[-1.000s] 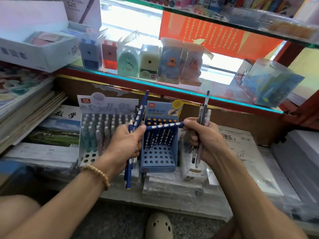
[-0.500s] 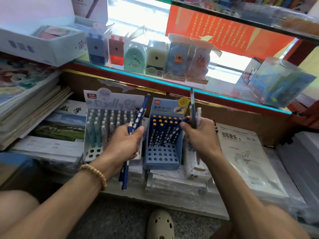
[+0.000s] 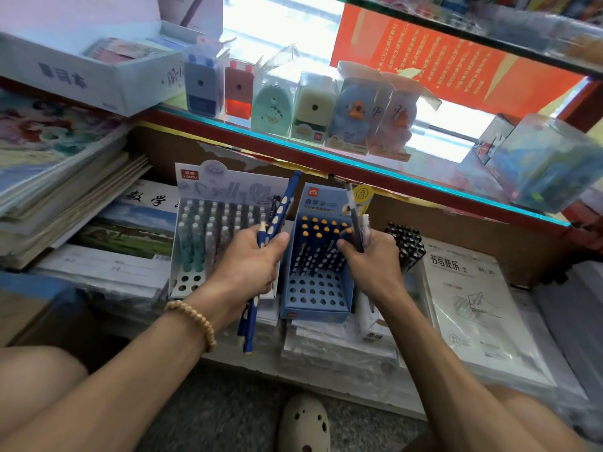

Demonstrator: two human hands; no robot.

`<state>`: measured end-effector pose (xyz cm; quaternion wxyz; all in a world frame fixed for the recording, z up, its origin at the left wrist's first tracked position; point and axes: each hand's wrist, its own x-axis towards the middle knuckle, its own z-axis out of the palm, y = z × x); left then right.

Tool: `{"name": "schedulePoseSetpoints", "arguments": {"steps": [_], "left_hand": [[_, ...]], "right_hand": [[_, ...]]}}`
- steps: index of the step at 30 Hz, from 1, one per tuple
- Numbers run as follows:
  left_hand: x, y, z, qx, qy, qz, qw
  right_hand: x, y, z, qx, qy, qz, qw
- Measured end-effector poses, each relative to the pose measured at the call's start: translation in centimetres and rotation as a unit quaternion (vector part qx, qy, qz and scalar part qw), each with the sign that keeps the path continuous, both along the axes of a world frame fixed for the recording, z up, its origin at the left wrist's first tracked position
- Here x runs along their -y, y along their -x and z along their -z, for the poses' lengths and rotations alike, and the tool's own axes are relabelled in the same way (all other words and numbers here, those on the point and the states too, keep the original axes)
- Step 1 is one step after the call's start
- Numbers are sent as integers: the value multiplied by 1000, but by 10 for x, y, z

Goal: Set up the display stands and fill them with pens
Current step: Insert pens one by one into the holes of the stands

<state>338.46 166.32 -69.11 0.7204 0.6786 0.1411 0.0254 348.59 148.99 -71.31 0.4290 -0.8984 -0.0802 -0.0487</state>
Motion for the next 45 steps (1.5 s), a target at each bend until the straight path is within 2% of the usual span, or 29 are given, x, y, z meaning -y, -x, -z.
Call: {"name": "schedulePoseSetpoints", "arguments": {"steps": [3,14,17,20,24,31,36,39,45], "left_hand": [[2,0,0,-1,4,4,1000],[0,4,3,-16,17,42,999],[4,5,3,-10,8,55,998],[4,6,3,-9,4,74,997],[8,7,4,-24,-17,131,991],[15,9,8,-29,-79,184,979],[14,10,14,-35,-89,144,985],[11,10,19,-46,-49,98,993],[11,7,19,-45,4,69,997]], "right_hand": [[-4,3,1,-2,39,-25,999],[-20,5,12,-39,56,-26,997],[-17,9,9,-29,2,19,999],[-15,11,-4,-12,-112,55,992],[-9,18,-33,-99,-302,24,948],[-1,23,-45,-181,-344,-44,920],[18,13,-54,-147,-412,5,899],[30,6,-55,-93,-390,51,915],[25,4,-36,-34,-193,85,977]]}}
